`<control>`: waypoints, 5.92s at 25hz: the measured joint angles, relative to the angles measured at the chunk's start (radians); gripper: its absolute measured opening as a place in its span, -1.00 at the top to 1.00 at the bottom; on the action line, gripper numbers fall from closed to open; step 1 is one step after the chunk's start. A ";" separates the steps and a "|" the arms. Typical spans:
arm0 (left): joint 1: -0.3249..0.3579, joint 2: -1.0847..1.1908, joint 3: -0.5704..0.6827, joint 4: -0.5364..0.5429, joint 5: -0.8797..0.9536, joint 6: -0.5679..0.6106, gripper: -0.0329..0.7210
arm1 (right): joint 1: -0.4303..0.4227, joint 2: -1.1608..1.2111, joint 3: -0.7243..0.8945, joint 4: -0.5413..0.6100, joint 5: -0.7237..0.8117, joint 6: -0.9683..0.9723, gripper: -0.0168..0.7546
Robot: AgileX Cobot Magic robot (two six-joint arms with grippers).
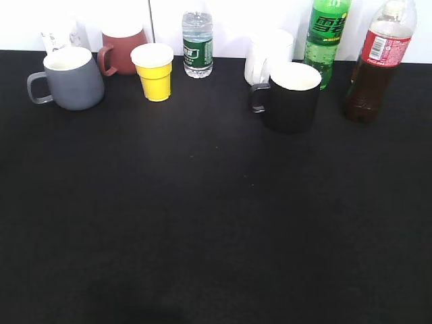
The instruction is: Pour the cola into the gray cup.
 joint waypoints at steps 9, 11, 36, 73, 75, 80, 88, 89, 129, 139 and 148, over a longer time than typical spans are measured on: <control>0.000 0.944 -0.144 -0.003 -0.679 0.000 -0.65 | 0.000 0.000 0.000 0.000 0.000 0.000 -0.46; 0.000 1.057 -0.241 -0.022 -0.689 0.014 -0.64 | 0.000 0.000 0.000 0.000 0.000 0.000 -0.46; -0.037 1.042 -0.340 0.053 -0.670 0.055 0.72 | -0.001 0.036 -0.015 0.033 -0.030 0.000 -0.46; -0.223 0.878 -0.074 0.037 -0.717 0.055 0.73 | 0.122 2.191 -0.406 -0.108 -2.253 -0.087 -0.12; -0.223 0.878 -0.074 0.059 -0.717 0.055 0.73 | 0.122 2.126 -0.325 -0.136 -2.233 -0.097 -0.09; -0.223 0.878 -0.074 0.166 -0.717 0.000 0.73 | 0.201 1.796 -0.161 -0.240 -2.200 -0.100 -0.07; -0.223 0.878 -0.074 0.380 -0.762 -0.041 0.73 | 0.560 1.748 -0.251 -0.401 -2.024 -0.284 -0.07; -0.223 0.878 -0.074 0.379 -0.762 -0.041 0.73 | 0.563 1.778 -0.282 -0.447 -2.006 -0.340 -0.07; -0.223 0.878 -0.074 0.468 -0.716 -0.014 0.73 | 0.564 1.832 -0.365 -0.385 -1.991 -1.430 -0.05; -0.223 0.878 -0.074 0.467 -0.722 -0.010 0.73 | 0.564 1.832 -0.365 -0.382 -1.995 -1.375 -0.05; -0.223 0.879 -0.074 0.371 -0.806 -0.007 0.73 | 0.564 1.813 -0.365 -0.394 -1.971 -0.519 -0.05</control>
